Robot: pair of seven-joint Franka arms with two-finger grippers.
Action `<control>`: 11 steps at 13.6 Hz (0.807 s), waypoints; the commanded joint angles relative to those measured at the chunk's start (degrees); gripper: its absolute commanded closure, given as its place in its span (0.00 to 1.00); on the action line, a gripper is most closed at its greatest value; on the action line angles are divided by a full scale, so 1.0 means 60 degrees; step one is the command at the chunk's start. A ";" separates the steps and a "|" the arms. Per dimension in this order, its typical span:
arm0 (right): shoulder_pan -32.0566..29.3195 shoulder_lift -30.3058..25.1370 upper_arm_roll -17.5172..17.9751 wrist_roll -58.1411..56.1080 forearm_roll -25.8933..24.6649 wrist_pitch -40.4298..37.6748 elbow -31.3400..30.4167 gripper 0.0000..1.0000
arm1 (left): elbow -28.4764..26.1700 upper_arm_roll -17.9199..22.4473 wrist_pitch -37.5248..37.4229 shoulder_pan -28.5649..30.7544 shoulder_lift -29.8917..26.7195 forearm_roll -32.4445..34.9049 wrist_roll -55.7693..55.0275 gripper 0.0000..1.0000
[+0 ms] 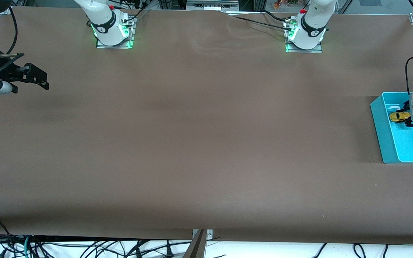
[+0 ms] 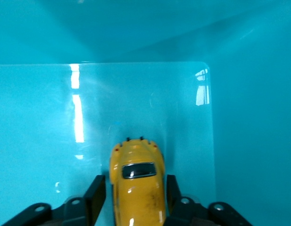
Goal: Wind and store yellow beetle car
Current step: 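Lower the car into the cyan box and open the left gripper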
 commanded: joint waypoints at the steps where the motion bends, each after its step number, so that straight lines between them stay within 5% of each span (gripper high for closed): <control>1: 0.0011 0.0111 -0.0028 0.0094 -0.0034 -0.0238 0.0287 0.00 | 0.0124 -0.0085 -0.0721 -0.0270 -0.0667 0.0088 0.0053 0.00; 7: -0.0003 0.0111 -0.0028 0.0094 -0.0049 -0.0238 0.0287 0.00 | 0.0109 -0.0363 -0.2172 -0.1266 -0.2454 -0.1227 -0.0825 0.00; 11: -0.0003 0.0111 -0.0028 0.0094 -0.0034 -0.0238 0.0287 0.00 | 0.0124 -0.0378 -0.3505 -0.2744 -0.3436 -0.1318 -0.3077 0.00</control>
